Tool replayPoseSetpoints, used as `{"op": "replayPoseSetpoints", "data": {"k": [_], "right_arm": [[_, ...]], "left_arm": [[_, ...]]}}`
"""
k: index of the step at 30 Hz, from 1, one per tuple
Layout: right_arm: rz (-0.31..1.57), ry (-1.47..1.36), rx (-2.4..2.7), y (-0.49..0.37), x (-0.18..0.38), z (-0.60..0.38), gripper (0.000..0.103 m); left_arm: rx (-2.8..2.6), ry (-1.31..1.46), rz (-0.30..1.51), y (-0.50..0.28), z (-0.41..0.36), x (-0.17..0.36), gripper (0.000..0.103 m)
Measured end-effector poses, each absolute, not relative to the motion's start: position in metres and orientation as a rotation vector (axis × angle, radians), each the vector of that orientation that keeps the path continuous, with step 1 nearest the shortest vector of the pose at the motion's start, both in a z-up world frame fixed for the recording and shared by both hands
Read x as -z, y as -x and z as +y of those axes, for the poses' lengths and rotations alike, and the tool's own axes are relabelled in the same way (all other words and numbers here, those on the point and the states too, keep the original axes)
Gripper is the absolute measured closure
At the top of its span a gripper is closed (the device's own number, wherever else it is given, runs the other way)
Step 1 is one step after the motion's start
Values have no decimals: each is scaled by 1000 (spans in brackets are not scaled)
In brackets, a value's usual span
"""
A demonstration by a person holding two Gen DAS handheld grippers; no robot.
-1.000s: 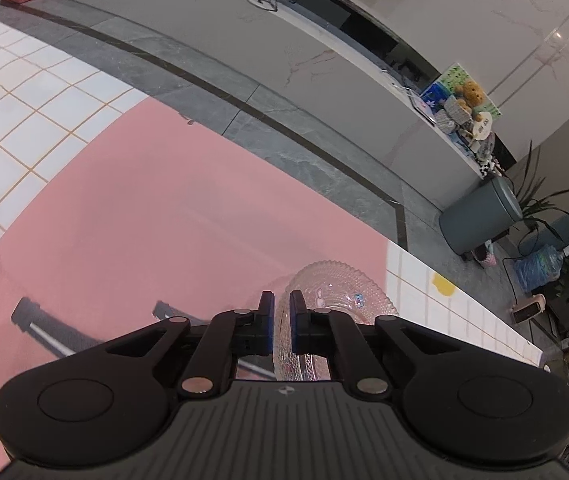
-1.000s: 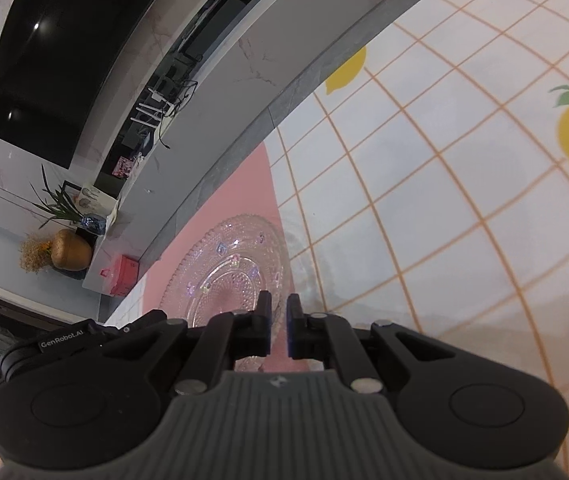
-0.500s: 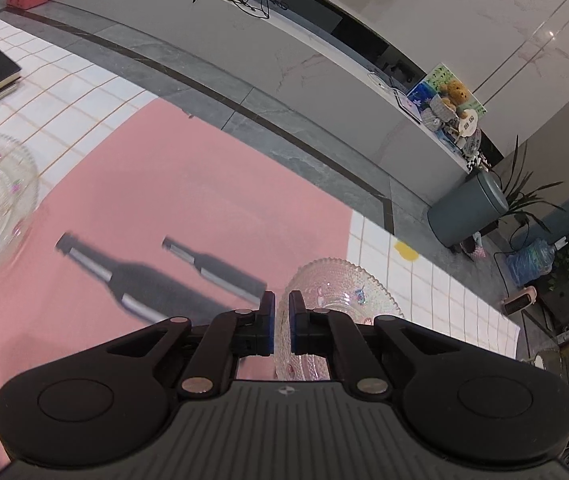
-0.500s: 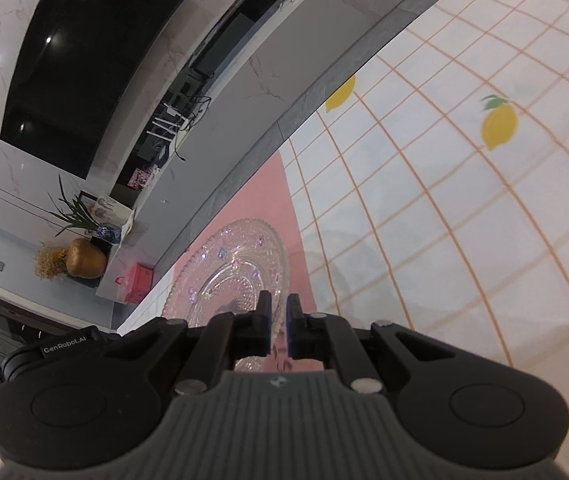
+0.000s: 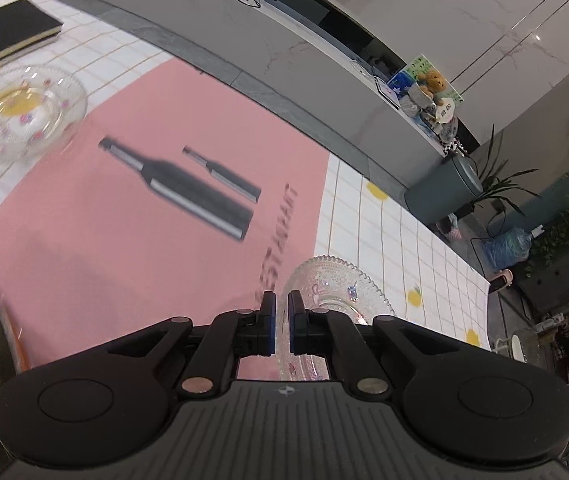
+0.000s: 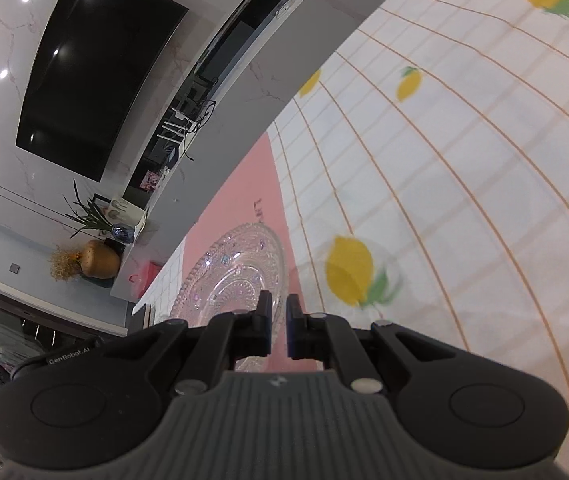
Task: Organize plates and bowls
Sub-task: 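Lift the glass plate with the left gripper and carry it toward the bowl stack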
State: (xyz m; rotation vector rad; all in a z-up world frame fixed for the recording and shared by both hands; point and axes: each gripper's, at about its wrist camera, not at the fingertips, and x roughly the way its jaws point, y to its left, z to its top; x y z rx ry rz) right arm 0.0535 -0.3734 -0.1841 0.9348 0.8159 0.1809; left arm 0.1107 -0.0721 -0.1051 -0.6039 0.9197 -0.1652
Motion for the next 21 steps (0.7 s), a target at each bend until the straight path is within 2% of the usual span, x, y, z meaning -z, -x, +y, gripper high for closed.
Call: {"op": "replayPoseSetpoints", "data": {"k": [11,21], "right_arm": [[818,-877,-178,4,186,-365,99],[880,-887,-132,33,215,-361,99]], "left_arm": [[189,617,989,-42,-61,129,97],[202,599,1054,-15,-59,150,97]]}}
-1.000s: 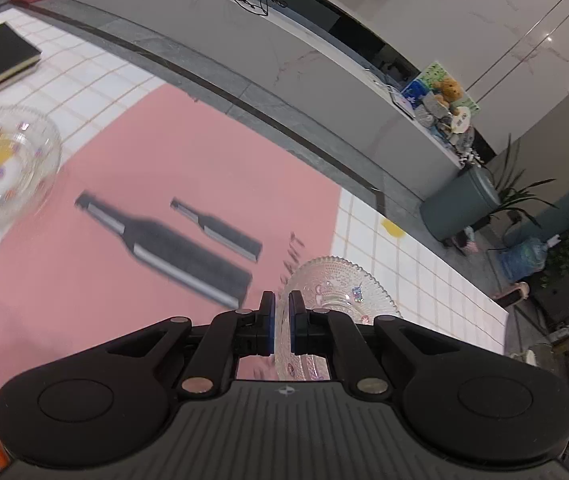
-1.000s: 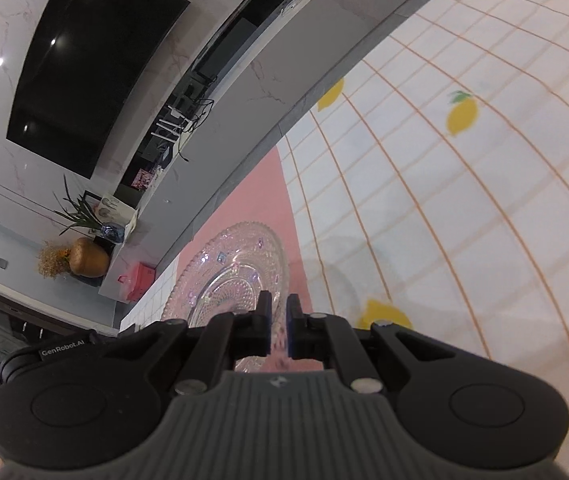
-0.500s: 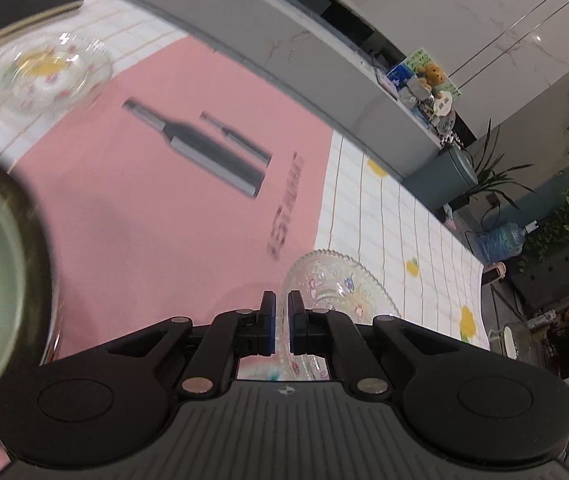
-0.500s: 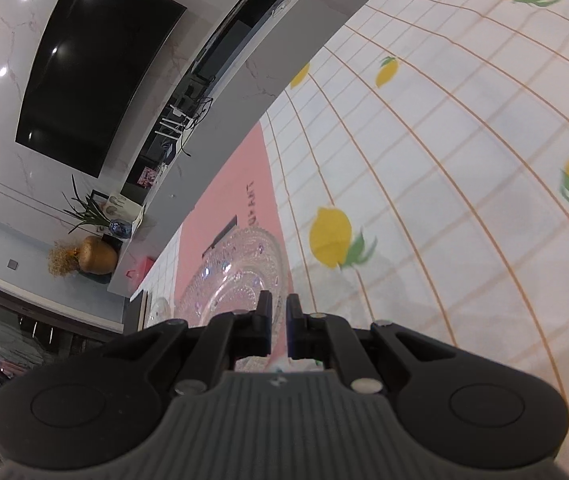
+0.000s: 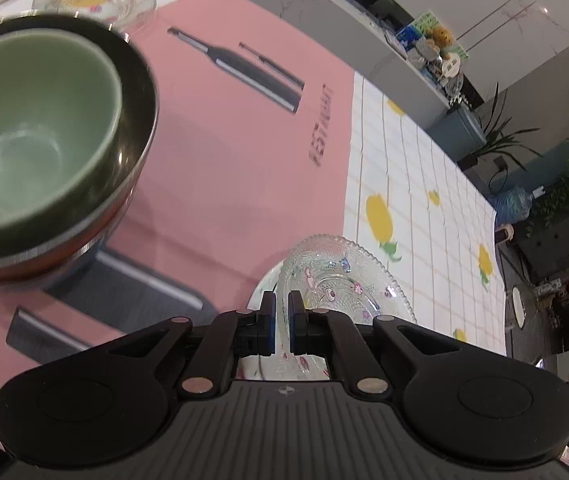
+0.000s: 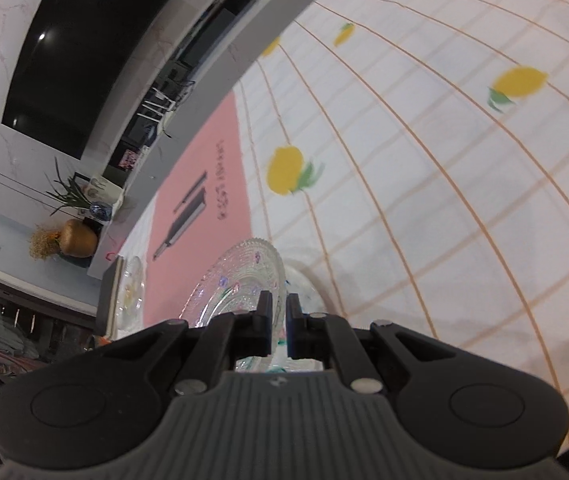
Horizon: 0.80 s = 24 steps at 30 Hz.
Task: Organize plates and bowls
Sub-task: 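Lift the glass plate with the left gripper and carry it toward the bowl stack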
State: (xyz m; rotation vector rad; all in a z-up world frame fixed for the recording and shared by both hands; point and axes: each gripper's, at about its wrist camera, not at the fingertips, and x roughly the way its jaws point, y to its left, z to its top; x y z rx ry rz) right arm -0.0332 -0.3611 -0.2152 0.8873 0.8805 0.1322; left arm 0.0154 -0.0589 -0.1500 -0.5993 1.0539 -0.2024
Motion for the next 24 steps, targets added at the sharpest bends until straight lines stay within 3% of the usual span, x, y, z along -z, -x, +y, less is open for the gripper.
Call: {"op": "replayPoseSetpoints", "data": {"k": [24], "right_arm": [[923,-720,-95,34,208,-342,98]], "left_arm": [[206,565,1084,-8,-59,157,97]]}}
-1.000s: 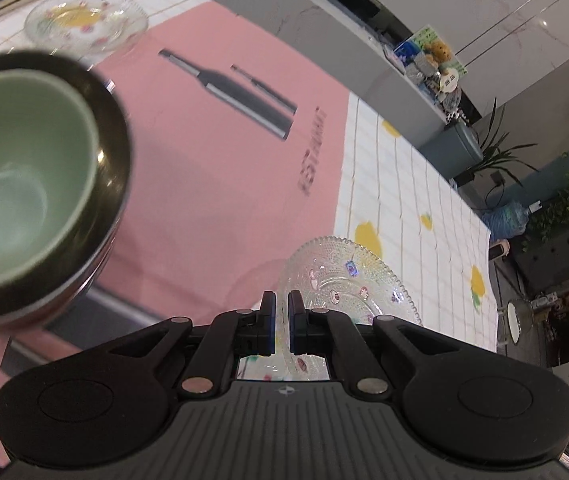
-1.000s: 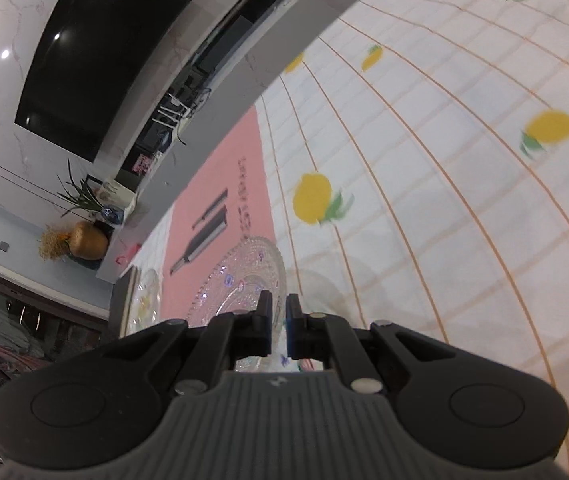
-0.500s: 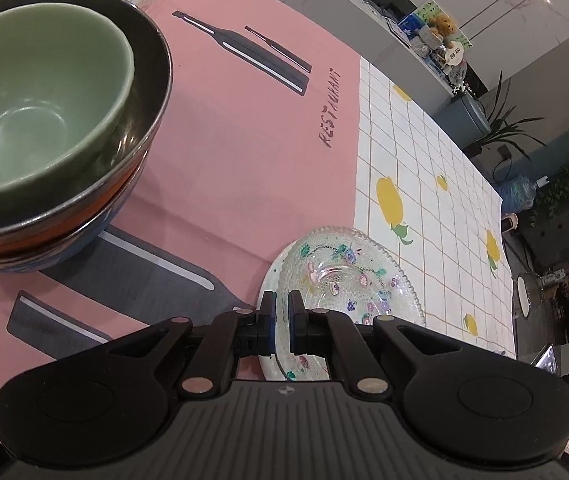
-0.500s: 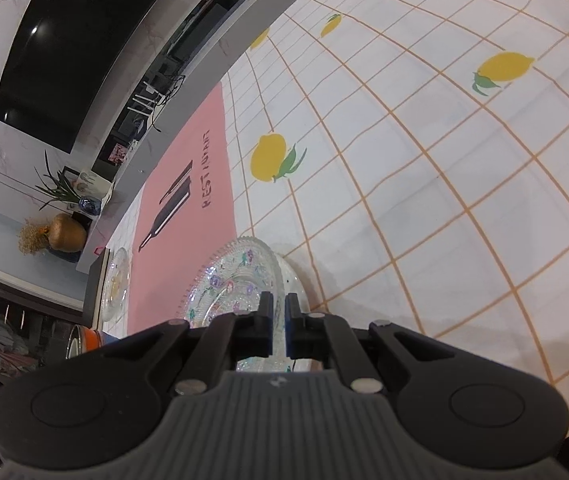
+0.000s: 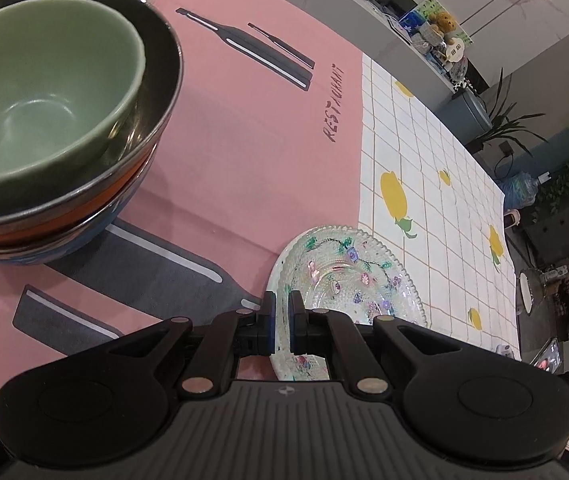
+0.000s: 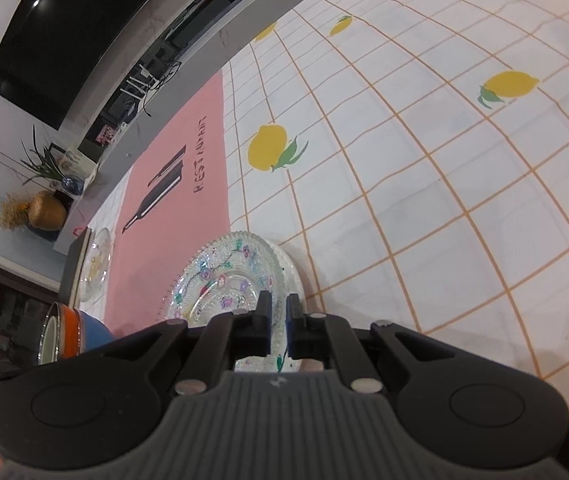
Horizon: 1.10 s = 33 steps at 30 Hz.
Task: Organize plates and bowls
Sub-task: 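Lift the glass plate with the left gripper and carry it toward the bowl stack, then lower the glass plate and open the left gripper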
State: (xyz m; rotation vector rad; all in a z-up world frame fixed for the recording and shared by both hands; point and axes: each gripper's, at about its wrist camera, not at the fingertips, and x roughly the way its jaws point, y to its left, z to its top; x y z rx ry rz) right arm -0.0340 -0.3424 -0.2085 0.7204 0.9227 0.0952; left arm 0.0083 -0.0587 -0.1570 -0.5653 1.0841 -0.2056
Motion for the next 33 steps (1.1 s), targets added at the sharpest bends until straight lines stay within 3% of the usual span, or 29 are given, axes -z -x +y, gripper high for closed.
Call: {"op": "replayPoseSetpoints", "data": {"k": [26,33], "right_arm": [[953,-422,-38,29,191,-314,98],[962,-400,-11,28,190,-313,82]], "left_arm": [[196,467,1091,-7,-66,153,96],[172,405,1091,-7,-71,149,85]]}}
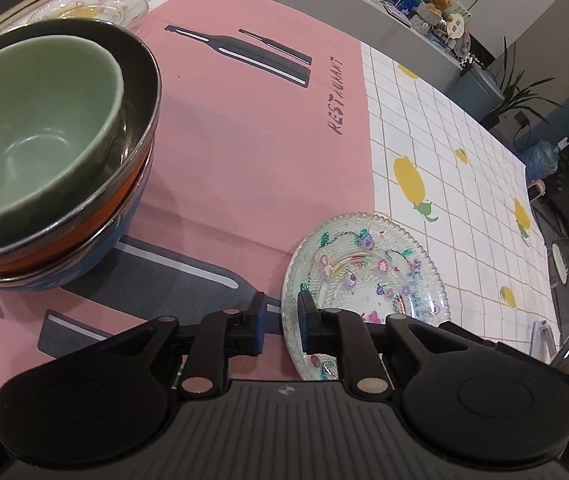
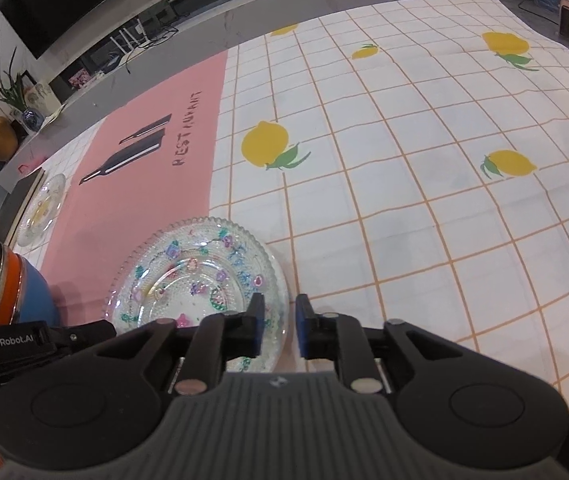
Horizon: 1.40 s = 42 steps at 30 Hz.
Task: Organize plates and bowls
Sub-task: 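Lower the glass plate and open the left gripper, then move the left gripper to the yellow-centred glass plate beside the black book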
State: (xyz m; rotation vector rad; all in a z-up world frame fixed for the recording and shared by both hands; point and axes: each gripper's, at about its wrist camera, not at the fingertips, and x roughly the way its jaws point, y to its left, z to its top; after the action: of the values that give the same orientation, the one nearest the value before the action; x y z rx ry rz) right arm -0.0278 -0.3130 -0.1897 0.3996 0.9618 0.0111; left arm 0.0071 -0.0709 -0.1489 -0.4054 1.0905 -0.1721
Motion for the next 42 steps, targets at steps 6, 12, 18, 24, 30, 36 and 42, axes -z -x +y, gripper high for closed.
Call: {"op": "replayPoseSetpoints", "data": {"k": [6,12,18,24,30,36,42], "right_arm": [[901,-373,-6,30,176,-312,73],[869,-363,-47,26,163,-300,70],[854,-333,-117,11,149,-275,70],[826,-304,-206,-11,128,-243,69],[829,-282,-289,-37,116,-209,59],[850,-255,-346,-68,111,-178,52],[861,-255,-387,-104,114,-152,51]], "left_arm": [[165,409,1081,-7,-68,142,85],[192,377,1030,-7,-66,120,84],[199,362,983,-11,-53,91,84],[208,344,959,-23,-28,65,83],[211,322,926,-41,10,37,79],[188,326,871,-61,59,19,68],[169,307,855,-84,99,23,62]]}}
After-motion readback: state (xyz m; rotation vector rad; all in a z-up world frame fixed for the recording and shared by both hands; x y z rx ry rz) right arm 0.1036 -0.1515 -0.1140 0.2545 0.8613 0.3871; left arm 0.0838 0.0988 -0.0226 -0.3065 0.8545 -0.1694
